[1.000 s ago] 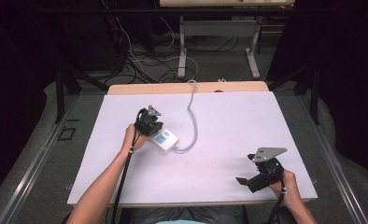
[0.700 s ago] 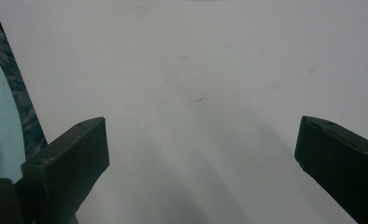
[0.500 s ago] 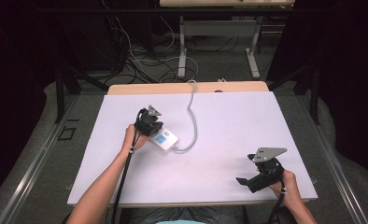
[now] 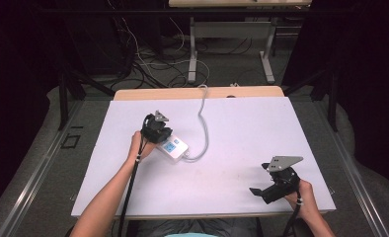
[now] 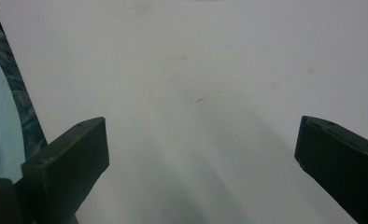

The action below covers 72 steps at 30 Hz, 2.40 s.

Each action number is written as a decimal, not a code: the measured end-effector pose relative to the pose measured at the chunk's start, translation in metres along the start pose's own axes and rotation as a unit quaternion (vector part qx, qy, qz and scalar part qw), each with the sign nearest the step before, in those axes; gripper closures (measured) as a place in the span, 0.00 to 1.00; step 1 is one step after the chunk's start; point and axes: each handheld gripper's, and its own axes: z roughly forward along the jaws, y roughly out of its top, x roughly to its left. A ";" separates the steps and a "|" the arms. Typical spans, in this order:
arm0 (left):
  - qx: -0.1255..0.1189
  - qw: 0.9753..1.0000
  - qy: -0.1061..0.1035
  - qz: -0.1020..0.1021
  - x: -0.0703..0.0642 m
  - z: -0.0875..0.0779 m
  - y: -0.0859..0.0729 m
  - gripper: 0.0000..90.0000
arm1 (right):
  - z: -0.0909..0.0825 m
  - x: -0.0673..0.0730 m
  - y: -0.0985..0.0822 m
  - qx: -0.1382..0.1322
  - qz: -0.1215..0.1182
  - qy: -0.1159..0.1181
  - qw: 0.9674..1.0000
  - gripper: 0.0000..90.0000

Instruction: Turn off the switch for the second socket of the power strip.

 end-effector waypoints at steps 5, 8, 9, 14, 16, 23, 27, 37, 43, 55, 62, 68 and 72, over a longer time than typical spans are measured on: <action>-0.002 1.000 0.004 -0.006 -0.001 -0.003 0.003 0.48 | -0.001 -0.001 0.000 0.002 -0.003 -0.001 1.000 0.03; -0.005 1.000 0.008 -0.016 -0.001 -0.005 0.005 0.18 | -0.001 -0.001 0.000 0.003 -0.005 0.002 1.000 0.03; -0.005 1.000 0.009 -0.018 -0.001 -0.007 0.006 0.16 | -0.001 0.000 0.000 0.004 0.000 0.001 1.000 0.03; -0.003 1.000 0.013 -0.026 0.000 -0.010 0.006 0.01 | 0.000 0.000 0.001 0.003 0.000 0.003 1.000 0.03; -0.007 0.999 0.014 -0.028 0.000 -0.012 0.006 0.00 | 0.000 0.000 0.001 0.003 0.001 0.002 1.000 0.03; -0.011 1.000 0.014 -0.026 -0.001 -0.017 0.006 0.00 | -0.001 0.000 0.001 0.003 -0.002 0.002 1.000 0.03; -0.016 1.000 0.012 -0.024 -0.002 -0.020 0.006 0.00 | -0.001 -0.001 0.001 0.002 -0.005 0.002 1.000 0.03; -0.023 0.999 0.014 -0.016 -0.007 -0.030 0.002 0.00 | 0.000 -0.001 0.001 0.002 -0.005 0.003 1.000 0.03; -0.022 1.000 0.018 -0.012 -0.009 -0.037 -0.004 0.00 | -0.001 -0.001 0.001 0.002 -0.005 0.002 1.000 0.03; -0.023 0.999 0.025 -0.007 -0.012 -0.057 -0.019 0.00 | -0.001 0.000 0.000 0.001 0.001 0.000 1.000 0.03; -0.030 0.999 0.030 -0.003 -0.014 -0.073 -0.030 0.00 | -0.001 0.000 0.001 0.002 0.001 0.003 1.000 0.03; -0.026 0.999 0.023 -0.002 -0.018 -0.083 -0.040 0.00 | 0.000 0.000 0.001 0.002 0.002 0.004 1.000 0.03; -0.027 0.999 0.024 -0.001 -0.023 -0.090 -0.047 0.00 | 0.000 0.000 0.001 0.003 0.002 0.004 1.000 0.03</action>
